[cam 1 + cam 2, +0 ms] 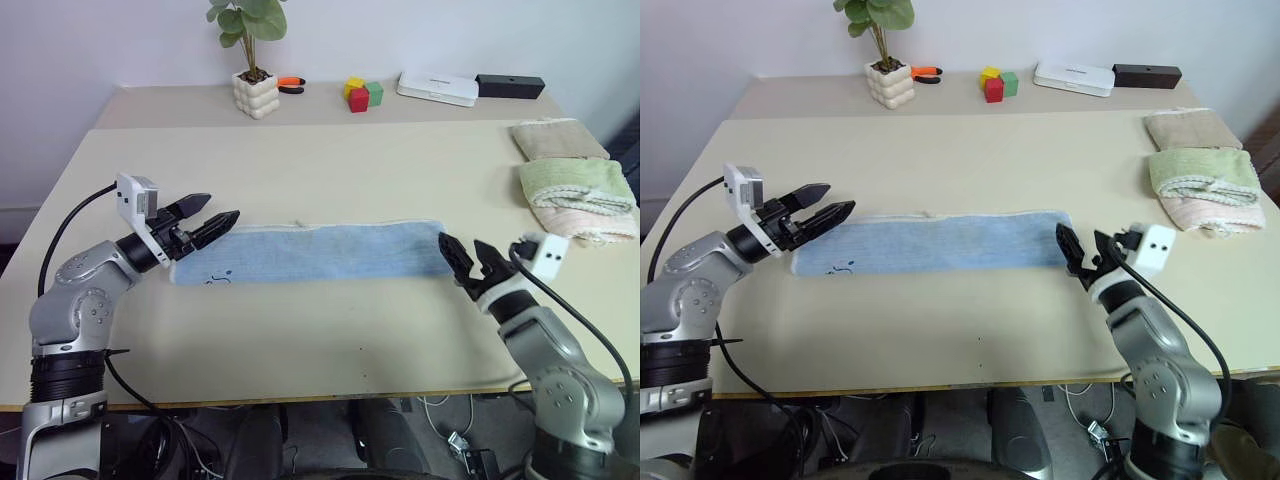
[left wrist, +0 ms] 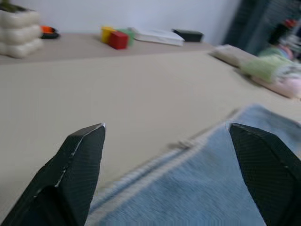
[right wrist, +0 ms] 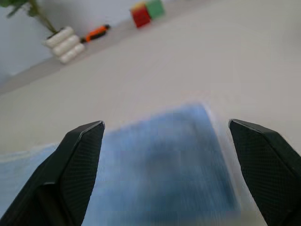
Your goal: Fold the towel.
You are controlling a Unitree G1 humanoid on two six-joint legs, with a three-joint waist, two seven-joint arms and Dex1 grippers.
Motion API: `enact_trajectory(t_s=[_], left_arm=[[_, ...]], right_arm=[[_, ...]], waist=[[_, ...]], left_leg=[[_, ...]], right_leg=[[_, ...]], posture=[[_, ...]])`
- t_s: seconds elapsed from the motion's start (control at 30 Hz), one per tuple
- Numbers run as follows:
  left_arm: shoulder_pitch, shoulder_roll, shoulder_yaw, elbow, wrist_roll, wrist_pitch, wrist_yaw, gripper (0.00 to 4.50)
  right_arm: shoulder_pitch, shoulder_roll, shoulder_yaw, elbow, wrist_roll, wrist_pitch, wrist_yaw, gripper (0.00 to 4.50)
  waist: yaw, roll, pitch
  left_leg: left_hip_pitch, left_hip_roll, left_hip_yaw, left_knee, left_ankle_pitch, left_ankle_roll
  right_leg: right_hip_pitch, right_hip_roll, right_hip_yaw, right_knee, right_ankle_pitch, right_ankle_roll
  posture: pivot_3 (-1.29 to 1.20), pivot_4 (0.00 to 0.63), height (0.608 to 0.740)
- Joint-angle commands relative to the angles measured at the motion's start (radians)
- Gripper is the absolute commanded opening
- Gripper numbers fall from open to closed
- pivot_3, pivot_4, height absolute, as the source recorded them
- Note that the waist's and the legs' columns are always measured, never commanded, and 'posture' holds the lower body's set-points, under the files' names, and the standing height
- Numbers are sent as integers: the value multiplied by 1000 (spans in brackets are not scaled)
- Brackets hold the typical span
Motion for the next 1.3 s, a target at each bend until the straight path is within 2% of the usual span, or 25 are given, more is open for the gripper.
enact_trajectory(t_s=[0.03, 0.13, 0.27, 0.47, 0.77, 0.87, 1.1, 1.3], left_arm=[[13, 77, -8, -73, -27, 14, -115, 4412], [23, 126, -20, -102, -49, 41, -197, 4412], [4, 117, -7, -97, -69, 51, -201, 4412], [23, 112, -11, -148, -73, 59, -192, 4412], [65, 121, 8, -178, -73, 64, -180, 4412], [67, 118, 15, -174, -66, 52, -168, 4500], [52, 111, 14, -142, -48, 17, -157, 4500], [50, 95, 4, -131, -45, -5, -154, 4500]], right_arm=[[72, 21, -61, -102, 152, 88, -129, 4438], [113, 43, -56, -118, 225, 107, -200, 4438], [117, 73, -7, -101, 239, 93, -247, 4438], [67, 142, 53, -16, 173, 22, -301, 4438], [-43, 160, 96, 175, 43, -81, -282, 4438], [-94, 190, 80, 240, 50, -107, -293, 3607], [-155, 189, 37, 264, 66, -124, -317, 105], [-124, 80, -29, 198, 77, -94, -321, 44]], waist=[[-1, 0, 0], [-1, 0, 0], [0, 0, 0], [-1, 0, 0], [-1, -3, -2], [-3, -6, -4], [-5, -6, -4], [8, -6, -4]], left_leg=[[0, 0, 0, 0, 0, 0], [0, 1, 0, -1, 0, 0], [0, 1, 1, -1, 0, 0], [0, 1, 0, -1, 0, 0], [0, 1, 0, -1, 0, 0], [0, 1, 0, -1, 0, 0], [1, 2, 0, -2, 0, 0], [-1, 1, 0, -1, 0, 0]], right_leg=[[0, 0, 0, 0, 0, 0], [0, 1, 0, 0, -1, -2], [0, 0, 0, -1, -3, -4], [-1, 1, 0, -1, -2, -3], [-1, 1, 0, -1, -3, -4], [-1, 1, 0, -1, -2, -4], [-1, 2, 0, -1, -1, -2], [-1, 0, 0, -2, -2, -4]], posture=[[0, 150, 740], [0, 150, 740], [0, 150, 740], [0, 150, 740], [0, 150, 740], [0, 150, 740], [0, 150, 740], [0, 150, 740]])
